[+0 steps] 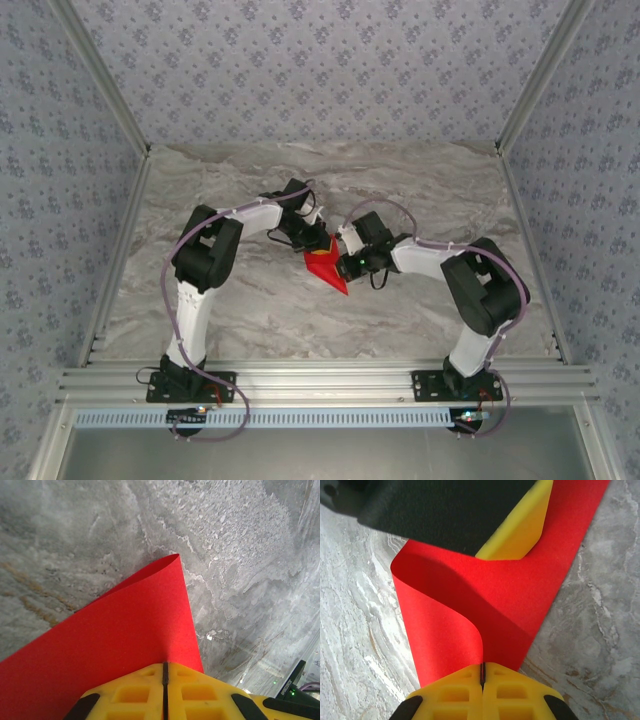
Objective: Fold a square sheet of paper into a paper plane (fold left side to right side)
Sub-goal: Third fold the triangle at the center of the table.
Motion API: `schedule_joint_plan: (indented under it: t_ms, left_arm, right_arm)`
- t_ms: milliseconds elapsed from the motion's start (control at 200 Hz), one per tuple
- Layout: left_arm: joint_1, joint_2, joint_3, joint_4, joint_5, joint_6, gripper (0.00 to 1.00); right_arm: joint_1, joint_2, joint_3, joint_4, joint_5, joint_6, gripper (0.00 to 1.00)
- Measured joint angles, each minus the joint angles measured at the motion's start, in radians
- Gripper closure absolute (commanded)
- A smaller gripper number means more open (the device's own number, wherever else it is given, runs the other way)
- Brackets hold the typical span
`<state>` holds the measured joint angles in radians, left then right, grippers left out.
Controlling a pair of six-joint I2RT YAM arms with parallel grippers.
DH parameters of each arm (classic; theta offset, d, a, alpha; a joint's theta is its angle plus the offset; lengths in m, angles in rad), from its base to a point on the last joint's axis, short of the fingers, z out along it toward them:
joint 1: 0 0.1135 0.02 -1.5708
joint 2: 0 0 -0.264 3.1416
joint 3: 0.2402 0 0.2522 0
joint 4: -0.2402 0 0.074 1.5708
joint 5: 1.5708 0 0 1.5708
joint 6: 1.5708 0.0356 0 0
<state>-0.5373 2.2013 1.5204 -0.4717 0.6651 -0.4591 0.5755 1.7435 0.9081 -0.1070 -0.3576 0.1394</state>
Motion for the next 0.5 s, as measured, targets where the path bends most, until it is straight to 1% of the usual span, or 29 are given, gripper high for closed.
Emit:
schedule_joint_plan:
  t_ms: [405, 500]
  left_arm:
    - [-0.003, 0.0, 0.0, 0.001, 0.0, 0.0, 0.93]
    - [-0.005, 0.0, 0.0, 0.001, 0.0, 0.0, 0.91]
  right_arm:
    - [0.0, 0.024, 0.009, -0.021, 0.002, 0.0, 1.0]
    - [0.0, 0.024, 0.009, -0.024, 0.002, 0.0, 1.0]
